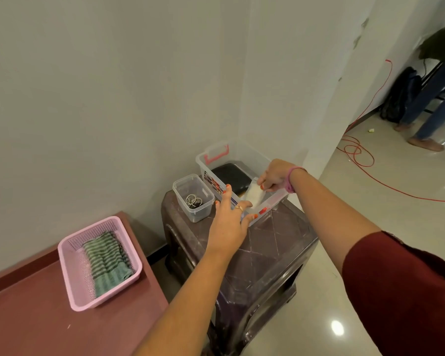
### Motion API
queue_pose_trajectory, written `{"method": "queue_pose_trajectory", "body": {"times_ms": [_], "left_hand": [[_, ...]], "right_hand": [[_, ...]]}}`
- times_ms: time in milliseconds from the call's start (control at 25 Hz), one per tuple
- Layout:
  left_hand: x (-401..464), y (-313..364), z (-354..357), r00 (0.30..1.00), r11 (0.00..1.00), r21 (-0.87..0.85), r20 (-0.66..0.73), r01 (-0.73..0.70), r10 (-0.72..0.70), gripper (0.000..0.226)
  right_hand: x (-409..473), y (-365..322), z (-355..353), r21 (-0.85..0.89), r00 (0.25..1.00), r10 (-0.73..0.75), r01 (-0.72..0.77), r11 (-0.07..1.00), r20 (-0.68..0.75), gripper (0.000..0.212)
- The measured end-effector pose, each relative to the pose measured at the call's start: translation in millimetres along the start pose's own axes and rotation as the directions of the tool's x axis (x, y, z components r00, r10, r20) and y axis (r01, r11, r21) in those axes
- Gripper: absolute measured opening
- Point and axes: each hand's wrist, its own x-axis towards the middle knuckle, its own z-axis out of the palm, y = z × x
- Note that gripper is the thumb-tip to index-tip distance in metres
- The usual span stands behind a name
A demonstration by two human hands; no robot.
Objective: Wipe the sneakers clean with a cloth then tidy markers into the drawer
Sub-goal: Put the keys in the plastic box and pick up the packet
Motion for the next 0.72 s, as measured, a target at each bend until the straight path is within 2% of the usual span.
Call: {"method": "queue_pose_trajectory", "body": {"times_ms": [80, 160, 280, 360, 520, 720], "left_hand": [[0.3, -1.3, 0.6, 1.0, 1.0, -0.005, -0.008, 0.008, -0.008, 0.036], [1.2, -1.3, 0.7, 1.0, 1.0, -0.005, -0.017, 0.016, -0.016, 0.036], [1.0, -0.7, 0.8, 1.0, 1.0, -0.004, -0.024, 0.019, -0.02, 0.037], [0.4, -1.2, 0.4, 1.0, 1.0, 0.0, -0.027, 0.014, -0.014, 0.037], [2.6, -2.9, 0.8, 0.999, 1.0, 0.006, -0.029, 0.018, -0.018, 0.039], [2.1, -3.1, 1.3, 1.0, 1.0, 0.006, -0.022, 0.009, -0.009, 0.039]], "right_hand": [[6.3, -2.8, 4.2, -0.091, 1.0, 0.014, -0.012, 0.996, 0.014, 0.023], [6.9, -5.1, 8.4, -0.218, 1.0, 0.022, -0.023, 0.976, -0.006, 0.012], [1.4, -7.8, 15.6, -0.463, 0.997, -0.009, -0.028, 0.886, -0.077, 0.012], [0.1, -8.8, 20.6, -0.552, 0.997, -0.009, -0.032, 0.833, -0.072, 0.013], [-0.3, -9.6, 27.1, -0.658, 0.998, -0.025, -0.015, 0.752, -0.052, 0.02], [-2.0, -14.7, 23.4, -0.694, 0.999, -0.043, 0.01, 0.72, -0.03, 0.025]]}}
